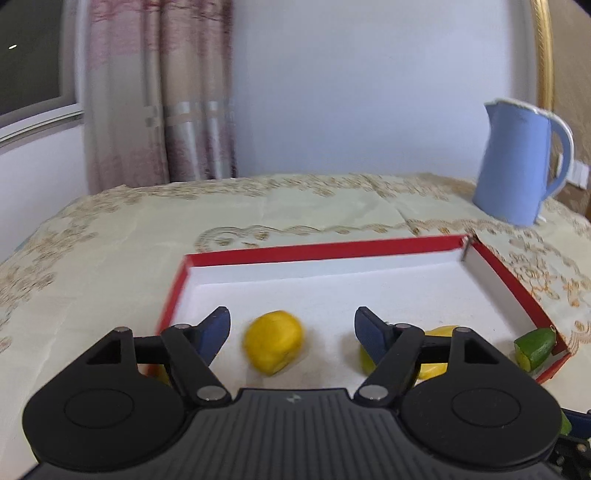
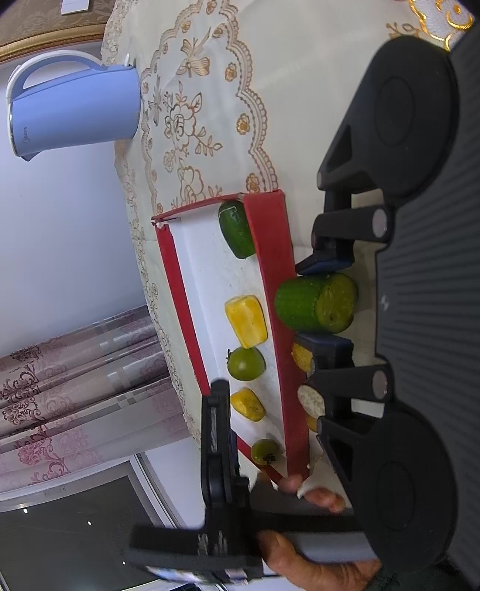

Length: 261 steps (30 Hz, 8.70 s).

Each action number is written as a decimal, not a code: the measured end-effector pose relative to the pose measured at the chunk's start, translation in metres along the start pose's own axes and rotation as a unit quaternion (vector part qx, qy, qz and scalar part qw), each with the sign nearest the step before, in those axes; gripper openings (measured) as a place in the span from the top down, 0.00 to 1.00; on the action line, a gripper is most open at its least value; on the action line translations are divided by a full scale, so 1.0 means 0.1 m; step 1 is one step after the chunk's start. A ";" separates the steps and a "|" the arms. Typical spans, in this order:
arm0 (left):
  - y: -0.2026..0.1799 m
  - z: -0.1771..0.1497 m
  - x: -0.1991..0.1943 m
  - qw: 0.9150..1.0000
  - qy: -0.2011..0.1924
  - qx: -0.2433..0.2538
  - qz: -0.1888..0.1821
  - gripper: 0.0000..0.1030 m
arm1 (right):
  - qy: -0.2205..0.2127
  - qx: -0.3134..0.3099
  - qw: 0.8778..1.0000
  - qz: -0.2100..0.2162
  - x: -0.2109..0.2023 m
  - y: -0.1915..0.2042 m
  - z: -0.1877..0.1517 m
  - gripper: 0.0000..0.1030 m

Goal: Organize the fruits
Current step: 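Lower the green tomato into the tray and open the left tool, then place the cucumber chunk into the tray and open the right tool, then grasp the dark purple eggplant chunk with the left tool, then grasp another eggplant piece with the right tool while the left tool holds its chunk, then lower the eggplant chunk into the tray and open the left tool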

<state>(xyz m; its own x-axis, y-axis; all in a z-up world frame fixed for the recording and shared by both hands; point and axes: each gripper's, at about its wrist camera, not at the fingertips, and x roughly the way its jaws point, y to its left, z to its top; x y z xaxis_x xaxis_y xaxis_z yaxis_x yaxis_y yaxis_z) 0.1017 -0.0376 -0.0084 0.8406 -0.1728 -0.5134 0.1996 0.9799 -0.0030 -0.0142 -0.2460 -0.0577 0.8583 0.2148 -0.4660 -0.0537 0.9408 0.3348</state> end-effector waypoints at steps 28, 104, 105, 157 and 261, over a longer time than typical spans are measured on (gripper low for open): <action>0.73 -0.43 -0.37 0.992 -0.025 -0.124 -0.026 0.24 | -0.003 -0.061 0.997 -0.036 0.00 0.21 0.10 0.70; 0.11 -0.57 -0.74 0.996 0.033 0.028 -0.074 0.15 | -0.150 -0.011 0.977 -0.151 -0.25 0.02 0.15 0.00; 0.10 -0.57 -0.74 0.996 0.032 0.031 -0.072 0.15 | -0.150 -0.011 0.977 -0.150 -0.25 0.02 0.15 0.00; 0.31 -0.69 -0.74 0.992 0.052 0.039 -0.107 0.67 | -0.093 -0.118 0.986 -0.071 -0.35 0.22 -0.02 0.16; 0.13 -0.12 0.13 0.998 0.046 0.014 -0.042 0.41 | -0.116 -0.106 0.987 -0.030 -0.21 0.31 0.10 0.68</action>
<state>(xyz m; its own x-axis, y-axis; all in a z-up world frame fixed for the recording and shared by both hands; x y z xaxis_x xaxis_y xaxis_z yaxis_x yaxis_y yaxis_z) 0.1092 -0.0263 -0.0250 0.7705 -0.2438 -0.5890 0.2829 0.9588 -0.0268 -0.0290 -0.2236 -0.0291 0.9559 0.1133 -0.2708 -0.0829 0.9891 0.1213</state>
